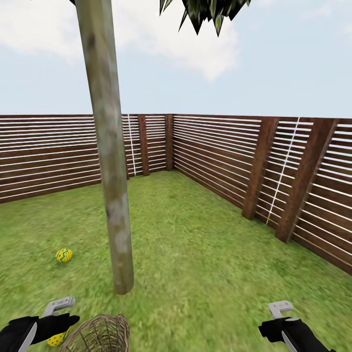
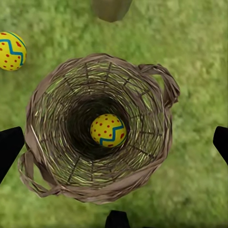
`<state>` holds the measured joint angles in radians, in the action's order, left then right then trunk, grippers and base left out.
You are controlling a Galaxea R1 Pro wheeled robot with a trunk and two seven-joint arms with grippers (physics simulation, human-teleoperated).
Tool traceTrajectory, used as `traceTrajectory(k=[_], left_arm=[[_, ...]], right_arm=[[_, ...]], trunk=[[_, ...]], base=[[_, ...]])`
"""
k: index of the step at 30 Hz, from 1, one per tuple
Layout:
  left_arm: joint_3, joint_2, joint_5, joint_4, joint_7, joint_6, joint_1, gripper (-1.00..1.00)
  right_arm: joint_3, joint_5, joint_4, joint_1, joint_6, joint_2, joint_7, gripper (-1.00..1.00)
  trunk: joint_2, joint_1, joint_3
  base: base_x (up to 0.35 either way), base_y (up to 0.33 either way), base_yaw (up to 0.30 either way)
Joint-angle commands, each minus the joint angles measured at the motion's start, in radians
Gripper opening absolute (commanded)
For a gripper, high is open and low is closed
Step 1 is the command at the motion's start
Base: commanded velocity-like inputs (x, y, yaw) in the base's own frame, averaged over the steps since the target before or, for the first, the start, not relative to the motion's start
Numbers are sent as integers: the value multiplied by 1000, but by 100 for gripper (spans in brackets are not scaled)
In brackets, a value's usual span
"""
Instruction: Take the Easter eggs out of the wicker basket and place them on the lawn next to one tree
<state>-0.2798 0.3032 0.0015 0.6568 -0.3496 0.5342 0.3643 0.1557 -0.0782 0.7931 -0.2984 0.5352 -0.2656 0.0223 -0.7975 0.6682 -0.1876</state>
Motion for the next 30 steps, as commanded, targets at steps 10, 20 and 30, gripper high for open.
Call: traceTrajectory(k=[10,20,30], left_arm=[[-4,-1,0,1,-5,8,1,100],[-3,-1,0,0,-1,8,1,100],[-1,-1,-1,0,0,7,1,100]], right_arm=[[4,-8,1,-1,5,-1,-2,100],[3,-8,1,-1,5,-1,-2,100],[0,-9,1,-1,6,-3,-2,100]], trunk=[[-72,39,-33],[-142,77,-64],[-212,115,-96]], base=[[0,0,0],[0,0,0],[0,0,0]])
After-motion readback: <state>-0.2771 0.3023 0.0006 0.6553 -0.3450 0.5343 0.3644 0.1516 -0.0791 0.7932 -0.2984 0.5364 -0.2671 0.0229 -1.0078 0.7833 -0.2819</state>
